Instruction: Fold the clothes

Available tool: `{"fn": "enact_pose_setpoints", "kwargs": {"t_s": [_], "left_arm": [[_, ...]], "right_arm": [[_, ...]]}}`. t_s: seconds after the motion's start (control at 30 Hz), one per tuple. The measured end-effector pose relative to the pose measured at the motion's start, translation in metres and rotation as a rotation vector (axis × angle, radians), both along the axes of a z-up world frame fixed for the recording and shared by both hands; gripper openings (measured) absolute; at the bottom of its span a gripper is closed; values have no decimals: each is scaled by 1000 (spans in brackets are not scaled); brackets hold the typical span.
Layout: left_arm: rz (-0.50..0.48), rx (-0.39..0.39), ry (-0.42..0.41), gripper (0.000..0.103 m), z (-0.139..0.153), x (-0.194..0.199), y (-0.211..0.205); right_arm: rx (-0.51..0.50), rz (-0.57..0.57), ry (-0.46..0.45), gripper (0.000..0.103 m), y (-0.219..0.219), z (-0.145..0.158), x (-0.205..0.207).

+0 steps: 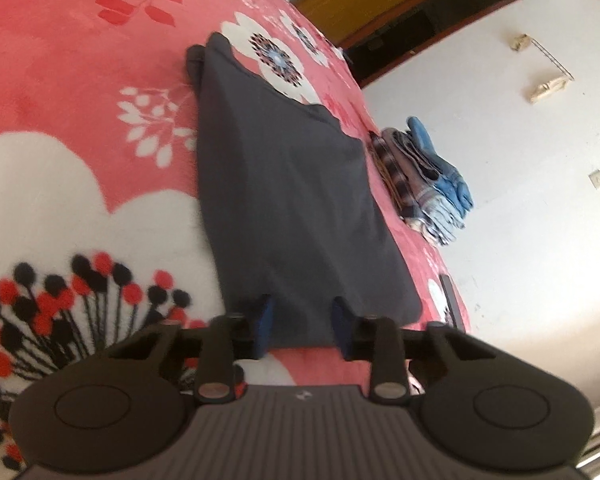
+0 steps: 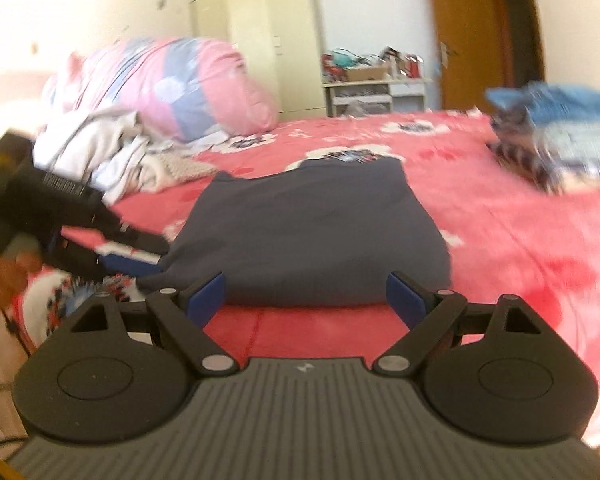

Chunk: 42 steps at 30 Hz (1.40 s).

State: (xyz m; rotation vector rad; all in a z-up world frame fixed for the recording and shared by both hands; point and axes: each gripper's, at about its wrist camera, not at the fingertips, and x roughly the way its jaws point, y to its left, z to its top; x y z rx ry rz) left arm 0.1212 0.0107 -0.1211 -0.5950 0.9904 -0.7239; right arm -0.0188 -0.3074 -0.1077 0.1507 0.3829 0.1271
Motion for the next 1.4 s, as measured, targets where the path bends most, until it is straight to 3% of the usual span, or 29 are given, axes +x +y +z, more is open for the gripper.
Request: {"fn": "enact_pose_setpoints", "kwargs": {"t_s": [0.07, 0.17, 0.6, 0.67, 0.77, 0.83, 0.93, 1.0, 1.17, 1.33, 1.4], "left_arm": [[-21, -1, 6, 11, -2, 0, -3], [-18, 9, 31, 11, -9, 0, -6], [-18, 9, 20, 16, -11, -2, -8], [-22, -3, 26, 21, -12, -2, -7], [-24, -28, 33, 38, -12, -2, -8], [-24, -45, 37, 40, -12, -2, -8], [-28, -17, 9, 33, -11, -5, -11], [-28, -2, 0, 13, -11, -7, -12], [-54, -32, 36, 9, -18, -7, -13], [-77, -47, 57, 25, -22, -8, -12], [-90, -47, 41, 46, -18, -12, -9]], "right_arm": [[62, -19, 8, 87, -9, -2, 0], [118, -39, 11, 87, -18, -5, 0], [172, -83, 23, 87, -32, -8, -10], [175, -84, 24, 87, -32, -8, -11], [175, -85, 28, 87, -33, -8, -11], [179, -87, 28, 87, -34, -8, -11], [186, -90, 27, 87, -35, -8, -11], [188, -94, 26, 87, -36, -8, -12], [204, -106, 32, 87, -40, -9, -13], [217, -118, 34, 87, -44, -10, -15], [219, -122, 35, 87, -45, -11, -15]]}}
